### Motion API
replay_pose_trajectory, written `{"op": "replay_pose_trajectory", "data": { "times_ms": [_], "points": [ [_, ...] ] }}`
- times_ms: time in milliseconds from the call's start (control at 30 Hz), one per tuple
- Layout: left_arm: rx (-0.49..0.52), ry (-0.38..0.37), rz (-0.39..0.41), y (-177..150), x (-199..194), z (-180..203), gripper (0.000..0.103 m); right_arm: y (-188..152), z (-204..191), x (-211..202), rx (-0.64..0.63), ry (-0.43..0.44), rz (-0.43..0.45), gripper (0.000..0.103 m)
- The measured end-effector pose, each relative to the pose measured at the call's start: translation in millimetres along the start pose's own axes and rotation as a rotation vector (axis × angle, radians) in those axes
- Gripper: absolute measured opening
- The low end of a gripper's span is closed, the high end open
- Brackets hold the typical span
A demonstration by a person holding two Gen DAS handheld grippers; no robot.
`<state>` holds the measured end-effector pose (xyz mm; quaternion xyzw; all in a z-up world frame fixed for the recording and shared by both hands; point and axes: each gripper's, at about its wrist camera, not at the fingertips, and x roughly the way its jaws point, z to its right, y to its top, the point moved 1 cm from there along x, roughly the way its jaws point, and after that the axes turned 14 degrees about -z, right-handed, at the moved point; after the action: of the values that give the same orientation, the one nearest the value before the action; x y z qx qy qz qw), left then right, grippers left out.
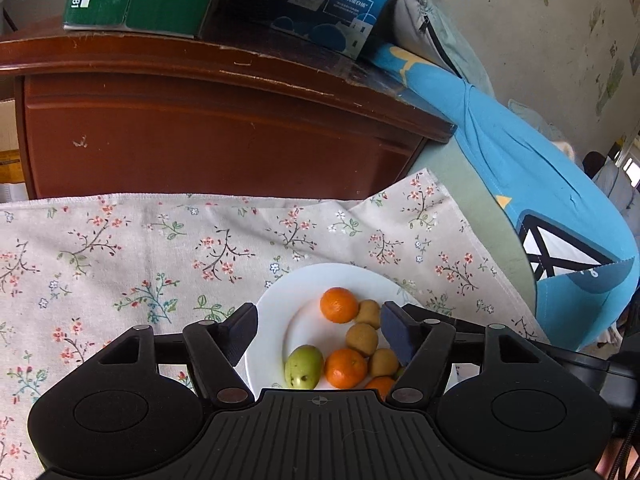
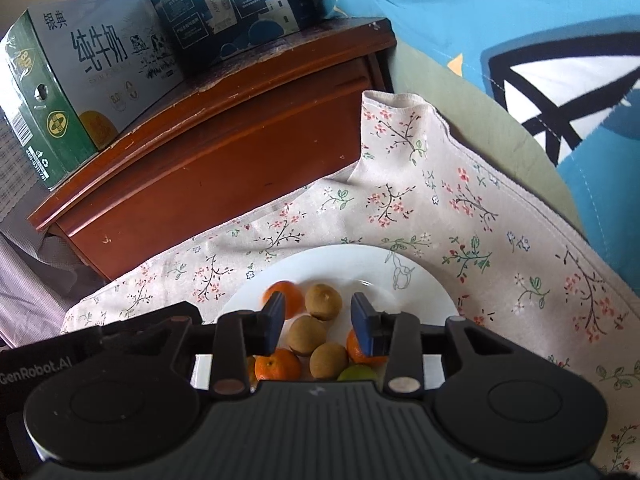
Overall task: Organize fruits
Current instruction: 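Move the left tool toward a red cherry tomato while the right tool approaches a green fruit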
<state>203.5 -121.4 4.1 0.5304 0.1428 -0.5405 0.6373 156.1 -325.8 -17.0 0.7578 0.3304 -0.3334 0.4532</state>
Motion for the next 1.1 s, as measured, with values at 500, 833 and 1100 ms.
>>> {"op": "replay_pose_trajectory", "data": {
  "times_ms": [500, 833, 1100],
  "points": [
    [0.049, 0.179, -0.005, -20.7, -66.2, -8.3, 0.079, -31.9, -20.6, -28.3, -0.066, 0.028, -0.006, 0.042],
    [0.061, 0.265, -0.049, -41.1, -82.1, -21.1, 0.080, -72.0, -37.5, -42.0, -0.096, 0.060, -0.034, 0.045],
    [0.044, 0.369, -0.084, -58.4, -85.4, -38.6, 0.087, -99.9, -52.3, -37.9, -0.125, 0.090, -0.079, 0.045]
  ]
}}
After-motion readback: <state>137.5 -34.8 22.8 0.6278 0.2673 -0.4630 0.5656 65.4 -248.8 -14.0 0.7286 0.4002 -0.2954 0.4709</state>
